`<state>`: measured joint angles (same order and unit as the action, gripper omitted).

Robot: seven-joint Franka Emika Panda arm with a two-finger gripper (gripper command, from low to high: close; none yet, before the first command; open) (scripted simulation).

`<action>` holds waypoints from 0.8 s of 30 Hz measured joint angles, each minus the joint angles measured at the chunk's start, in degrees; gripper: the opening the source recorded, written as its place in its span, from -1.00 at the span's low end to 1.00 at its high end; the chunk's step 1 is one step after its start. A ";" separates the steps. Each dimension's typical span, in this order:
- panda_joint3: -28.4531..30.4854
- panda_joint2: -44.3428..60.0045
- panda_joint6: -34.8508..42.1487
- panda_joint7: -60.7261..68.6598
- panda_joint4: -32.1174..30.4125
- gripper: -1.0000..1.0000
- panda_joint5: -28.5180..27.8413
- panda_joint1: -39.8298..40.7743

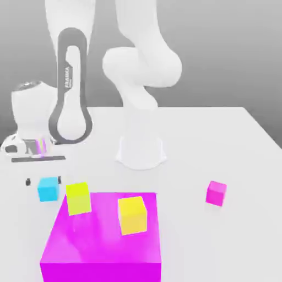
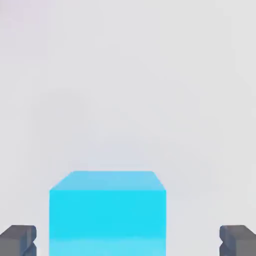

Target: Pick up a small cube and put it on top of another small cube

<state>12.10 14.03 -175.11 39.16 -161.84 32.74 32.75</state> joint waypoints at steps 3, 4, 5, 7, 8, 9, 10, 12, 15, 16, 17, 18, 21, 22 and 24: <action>-4.23 1.92 -1.42 2.57 0.53 -1.00 3.39 3.39; -4.23 1.92 -1.40 2.57 0.53 -1.00 3.39 3.39; -4.22 1.92 -1.36 2.57 0.53 -1.00 3.39 3.40; -4.22 1.91 -1.24 2.56 0.53 -1.00 3.39 3.40; -5.03 2.27 -1.54 2.96 0.63 -1.00 3.95 4.07; -4.20 1.87 -1.25 2.54 0.53 -1.00 3.38 3.39; -2.48 1.08 -0.65 1.56 0.32 -1.00 2.07 1.98; 2.16 -0.99 0.85 -1.18 -0.26 -1.00 -1.55 -1.77; 9.93 -4.56 3.23 -6.95 -1.38 -1.00 -9.28 -7.66; 12.15 -5.84 4.00 -9.42 -1.79 -1.00 -12.63 -9.05; 14.16 -7.15 4.77 -11.99 -2.20 -1.00 -16.11 -10.19; 15.83 -8.48 5.55 -14.60 -2.60 -1.00 -19.68 -10.97; 18.30 -12.45 8.00 -21.83 -3.67 -1.00 -29.55 -10.60; 18.40 -13.70 8.87 -23.77 -4.00 -1.00 -32.19 -9.83; 17.20 -16.22 11.55 -25.84 -3.79 -1.00 -35.36 -9.86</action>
<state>29.29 -2.20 -163.57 13.32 -165.63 -2.62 22.89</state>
